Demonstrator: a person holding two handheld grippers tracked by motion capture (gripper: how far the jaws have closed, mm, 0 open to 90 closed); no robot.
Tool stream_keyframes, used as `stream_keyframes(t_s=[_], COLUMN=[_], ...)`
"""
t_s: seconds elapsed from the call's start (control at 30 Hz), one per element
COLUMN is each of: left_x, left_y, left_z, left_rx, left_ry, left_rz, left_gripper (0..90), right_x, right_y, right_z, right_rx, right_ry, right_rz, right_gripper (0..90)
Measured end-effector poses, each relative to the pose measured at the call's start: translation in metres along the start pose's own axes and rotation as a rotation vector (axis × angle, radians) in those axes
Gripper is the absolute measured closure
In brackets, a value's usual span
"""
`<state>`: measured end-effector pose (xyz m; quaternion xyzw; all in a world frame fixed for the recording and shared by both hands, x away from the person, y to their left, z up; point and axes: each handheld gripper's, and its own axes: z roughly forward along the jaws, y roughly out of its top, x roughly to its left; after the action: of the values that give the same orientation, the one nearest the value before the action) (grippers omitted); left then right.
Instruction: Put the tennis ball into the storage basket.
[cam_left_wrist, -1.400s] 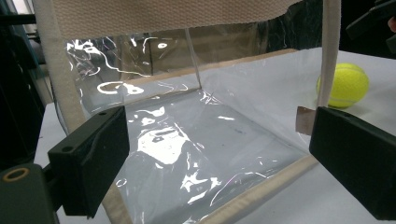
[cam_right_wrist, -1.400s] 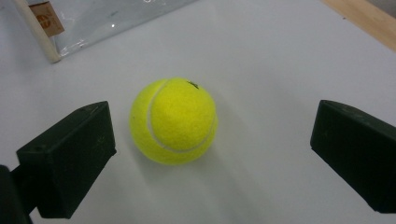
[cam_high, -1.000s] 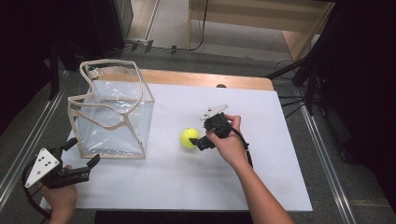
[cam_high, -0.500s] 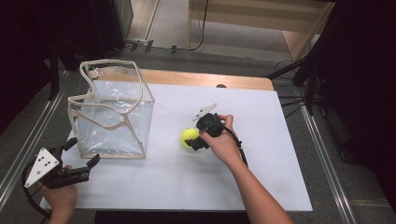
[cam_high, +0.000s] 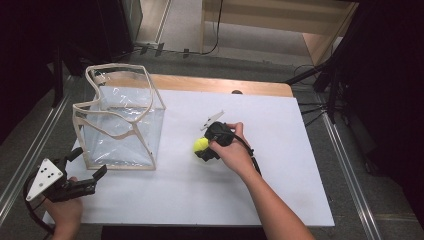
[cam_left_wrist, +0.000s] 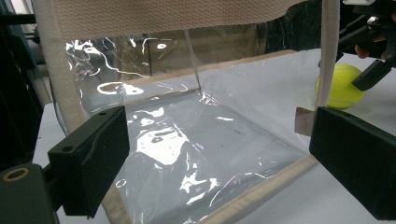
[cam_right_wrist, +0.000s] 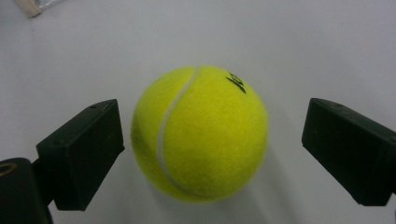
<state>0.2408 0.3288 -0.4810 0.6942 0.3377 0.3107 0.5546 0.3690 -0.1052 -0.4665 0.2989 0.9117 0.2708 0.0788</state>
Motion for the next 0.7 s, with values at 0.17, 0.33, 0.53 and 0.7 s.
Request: stream_keyframes(t_s=[0.17, 0.33, 0.53, 0.7], left_x=[0.0, 0.0, 0.0, 0.0], left_y=[0.0, 0.0, 0.0, 0.0], left_z=[0.0, 0.0, 0.0, 0.0], left_rx=[-0.002, -0.001, -0.002, 0.0], left_ry=[-0.001, -0.002, -0.003, -0.002], left_rz=[-0.001, 0.0, 0.0, 0.001], left_gripper=[5.3, 5.4, 5.3, 5.4], right_x=[0.001, 0.0, 0.001, 0.001], right_y=[0.002, 0.002, 0.002, 0.002], right_z=[0.005, 0.009, 0.012, 0.016], right_rx=[0.021, 0.048, 0.074, 0.087], right_ry=[0.014, 0.021, 0.04, 0.048], right_rz=[-0.009, -0.004, -0.007, -0.003], right_gripper=[4.6, 10.1, 11.7, 13.1])
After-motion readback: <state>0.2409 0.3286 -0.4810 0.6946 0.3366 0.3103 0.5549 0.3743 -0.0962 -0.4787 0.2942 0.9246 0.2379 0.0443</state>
